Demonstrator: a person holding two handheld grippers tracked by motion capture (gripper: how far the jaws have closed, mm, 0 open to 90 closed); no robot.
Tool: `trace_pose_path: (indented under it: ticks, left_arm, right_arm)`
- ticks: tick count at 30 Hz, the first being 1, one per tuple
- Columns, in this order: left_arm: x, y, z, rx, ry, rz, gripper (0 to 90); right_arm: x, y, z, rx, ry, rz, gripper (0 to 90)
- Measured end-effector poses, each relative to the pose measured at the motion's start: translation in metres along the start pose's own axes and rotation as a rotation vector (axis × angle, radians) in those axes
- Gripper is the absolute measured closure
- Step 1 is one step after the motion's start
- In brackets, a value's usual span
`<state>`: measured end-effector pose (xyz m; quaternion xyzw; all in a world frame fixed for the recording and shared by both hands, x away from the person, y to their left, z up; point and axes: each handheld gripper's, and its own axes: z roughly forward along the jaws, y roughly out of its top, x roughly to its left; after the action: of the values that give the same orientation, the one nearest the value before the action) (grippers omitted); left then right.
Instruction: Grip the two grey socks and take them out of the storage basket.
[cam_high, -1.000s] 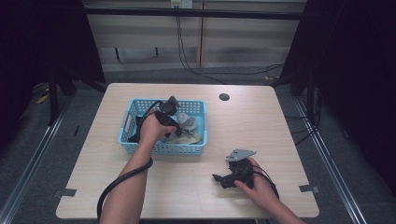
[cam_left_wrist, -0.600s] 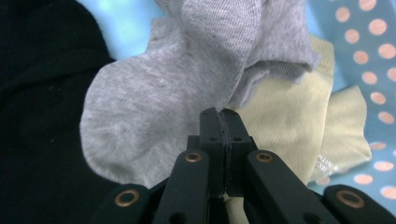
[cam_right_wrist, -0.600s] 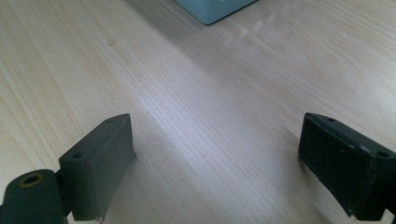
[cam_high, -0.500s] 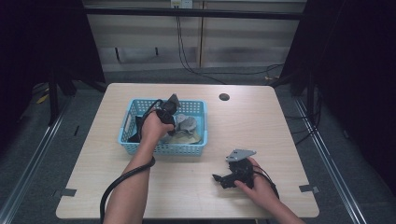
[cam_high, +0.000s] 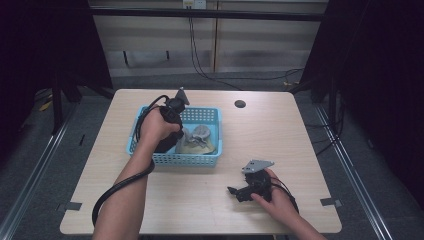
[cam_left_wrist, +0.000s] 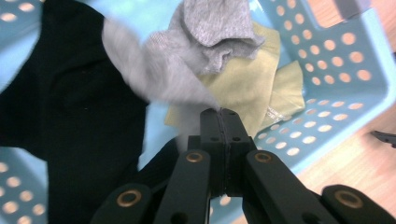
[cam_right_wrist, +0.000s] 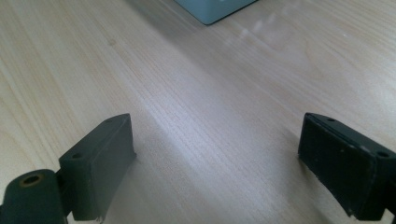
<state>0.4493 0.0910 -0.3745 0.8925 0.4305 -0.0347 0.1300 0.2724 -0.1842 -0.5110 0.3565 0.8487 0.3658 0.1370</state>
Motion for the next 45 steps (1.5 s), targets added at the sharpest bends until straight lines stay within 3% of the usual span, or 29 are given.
trace_pose_path:
  ticks: [4, 9, 24, 28, 38, 45]
  left_arm:
    - [0.000, 0.001, -0.020, -0.020, -0.018, 0.002, 89.8]
    - [-0.003, 0.004, -0.036, -0.024, -0.004, 0.020, 89.8]
    - [-0.012, 0.000, -0.067, -0.009, -0.007, 0.054, 89.8]
    - [-0.019, -0.002, -0.075, 0.002, -0.029, 0.079, 89.7]
    - [-0.039, -0.012, -0.087, 0.005, -0.035, 0.141, 89.7]
    - [-0.059, -0.025, -0.094, 0.025, -0.038, 0.213, 89.7]
  right_arm:
    - [0.000, 0.000, 0.000, 0.001, 0.003, 0.003, 10.1]
    - [0.000, 0.000, 0.000, 0.004, 0.003, 0.002, 10.1]
    - [0.000, 0.000, 0.000, 0.003, 0.003, 0.003, 10.1]
    - [0.000, 0.000, 0.000, 0.004, 0.003, 0.002, 10.1]
    - [0.000, 0.000, 0.000, 0.004, 0.003, 0.002, 10.1]
    - [0.000, 0.000, 0.000, 0.001, 0.003, 0.000, 10.1]
